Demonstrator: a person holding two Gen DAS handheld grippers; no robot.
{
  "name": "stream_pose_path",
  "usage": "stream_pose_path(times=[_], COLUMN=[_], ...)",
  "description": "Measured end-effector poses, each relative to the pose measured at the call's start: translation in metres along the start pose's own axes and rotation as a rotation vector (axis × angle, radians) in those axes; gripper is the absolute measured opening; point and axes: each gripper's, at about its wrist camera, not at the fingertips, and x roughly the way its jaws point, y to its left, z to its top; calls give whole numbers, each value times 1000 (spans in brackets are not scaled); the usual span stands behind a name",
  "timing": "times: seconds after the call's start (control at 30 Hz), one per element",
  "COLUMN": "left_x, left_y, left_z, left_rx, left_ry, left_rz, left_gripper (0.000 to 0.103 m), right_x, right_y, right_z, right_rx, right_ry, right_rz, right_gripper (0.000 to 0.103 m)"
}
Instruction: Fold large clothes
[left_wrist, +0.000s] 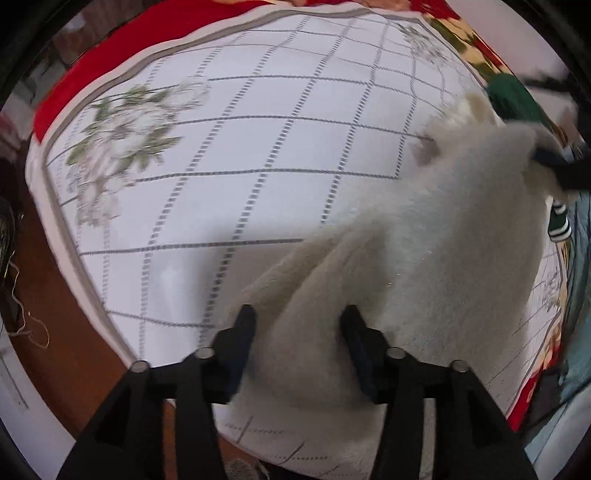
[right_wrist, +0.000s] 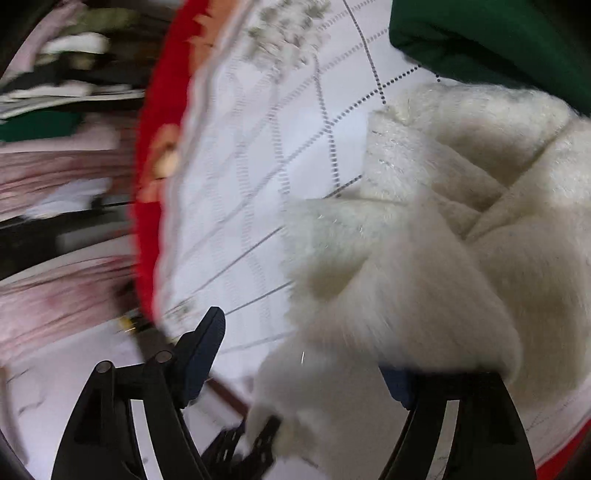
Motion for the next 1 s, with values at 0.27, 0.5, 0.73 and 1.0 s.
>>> stream_pose_path(times=[0.27,0.5,0.73,1.0], left_x=[-3,16,22,22], left_y=[5,5,7,-2], left_z=[-9,-11,-7,-3], left_rx=[25,-2,7,-2], left_ry=[-8,-17,-23,-44], left_rz=[123,202,260,296], left_gripper=[87,87,90,90], right_x=[-133,-89,-78,-147], right_y=[-124,-224,-248,-288], right_z=[-37,-1,0,-86], right_rx=[120,205,284,246], right_ry=[-335,-264,-338,-335], right_rz=[-195,-81,138,107], right_gripper=[80,80,64,66])
